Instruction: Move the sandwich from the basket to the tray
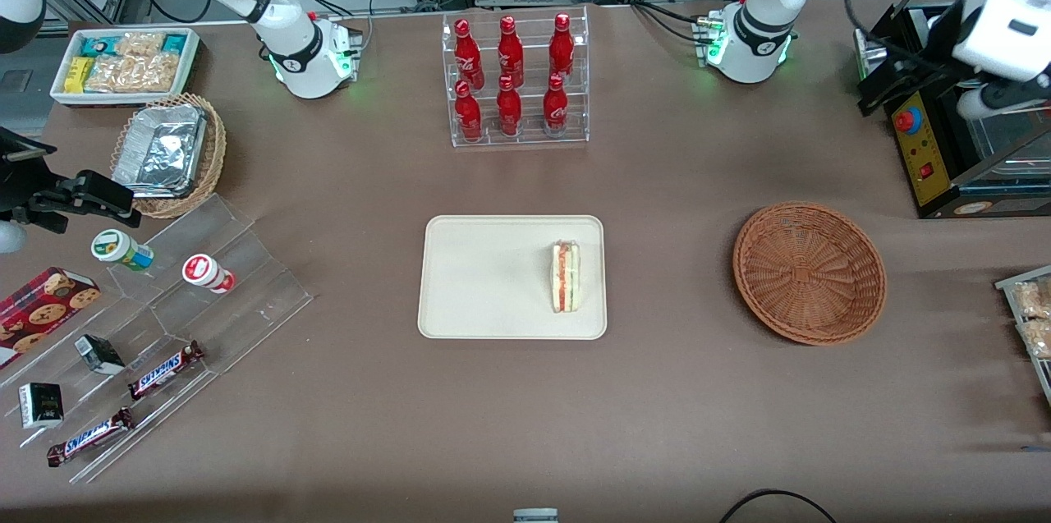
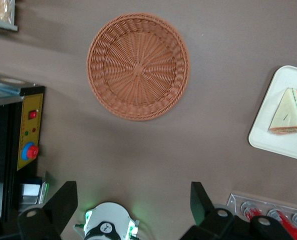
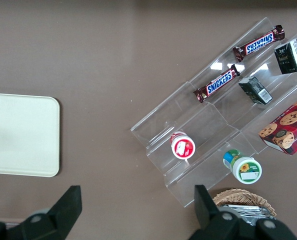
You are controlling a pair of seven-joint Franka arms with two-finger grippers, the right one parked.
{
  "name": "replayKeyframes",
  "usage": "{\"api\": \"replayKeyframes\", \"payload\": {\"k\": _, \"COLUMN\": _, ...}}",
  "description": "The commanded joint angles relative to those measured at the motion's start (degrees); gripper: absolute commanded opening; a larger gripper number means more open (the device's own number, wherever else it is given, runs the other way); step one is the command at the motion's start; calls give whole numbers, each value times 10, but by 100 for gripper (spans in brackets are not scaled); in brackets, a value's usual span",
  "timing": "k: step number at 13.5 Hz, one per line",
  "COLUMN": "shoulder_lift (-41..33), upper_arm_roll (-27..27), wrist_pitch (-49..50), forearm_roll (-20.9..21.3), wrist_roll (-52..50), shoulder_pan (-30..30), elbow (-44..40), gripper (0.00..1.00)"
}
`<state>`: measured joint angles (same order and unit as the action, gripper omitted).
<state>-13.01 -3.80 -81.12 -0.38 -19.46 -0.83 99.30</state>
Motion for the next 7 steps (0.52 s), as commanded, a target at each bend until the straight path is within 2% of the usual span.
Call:
{"api": "replayKeyframes", "payload": {"k": 1, "shoulder_lift": -22, "upper_arm_roll": -37, "wrist_pitch": 4, "forearm_roll": -22, "wrist_roll": 12, "shoulder_pan": 51, "elbow": 22, "gripper": 100}}
{"api": "replayKeyframes", "payload": {"k": 7, "shoulder_lift": 8, "upper_arm_roll": -32, "wrist_pitch": 12, "forearm_roll": -23, "wrist_roll": 38, "shoulder_pan": 38, "elbow": -17, "gripper": 100}}
